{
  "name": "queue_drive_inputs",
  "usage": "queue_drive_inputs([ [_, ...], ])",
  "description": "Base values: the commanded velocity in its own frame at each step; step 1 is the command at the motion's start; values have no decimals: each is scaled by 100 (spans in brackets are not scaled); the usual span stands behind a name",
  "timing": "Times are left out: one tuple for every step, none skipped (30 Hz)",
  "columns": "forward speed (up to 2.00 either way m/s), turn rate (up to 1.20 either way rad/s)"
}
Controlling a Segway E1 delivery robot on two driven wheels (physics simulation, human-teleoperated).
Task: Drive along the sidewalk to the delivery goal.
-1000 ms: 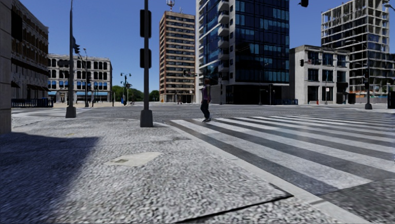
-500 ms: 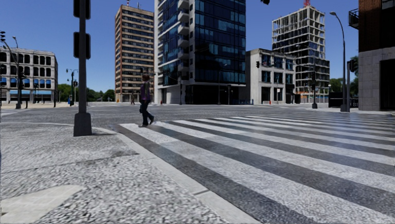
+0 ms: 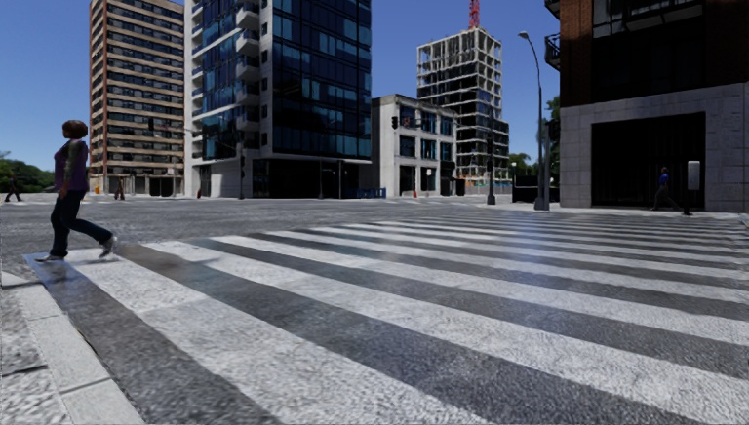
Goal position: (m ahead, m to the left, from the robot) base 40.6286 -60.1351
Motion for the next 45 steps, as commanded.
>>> queue_drive_inputs([
  [173,-60],
  [168,-60],
  [168,-60],
  [166,-60],
  [164,-60],
  [164,-60],
  [162,-60],
  [162,-60],
  [160,-60],
  [155,-60],
  [153,-60],
  [152,-60],
  [152,-60],
  [149,-60],
  [144,-60],
  [141,-60],
  [140,-60],
  [139,-60],
  [139,-60],
  [139,-60],
  [139,-60],
  [139,-60],
  [139,-60],
  [139,-60],
  [139,-60],
  [139,-60],
  [139,-60],
  [139,-60],
  [139,-60],
  [139,-60],
  [139,-60],
  [139,-60],
  [139,-60],
  [139,-60],
  [139,-60],
  [139,-60],
  [139,-60],
  [139,-60],
  [139,-60],
  [139,-60],
  [142,-60],
  [142,-60],
  [155,-60],
  [200,-60],
  [200,-60],
])
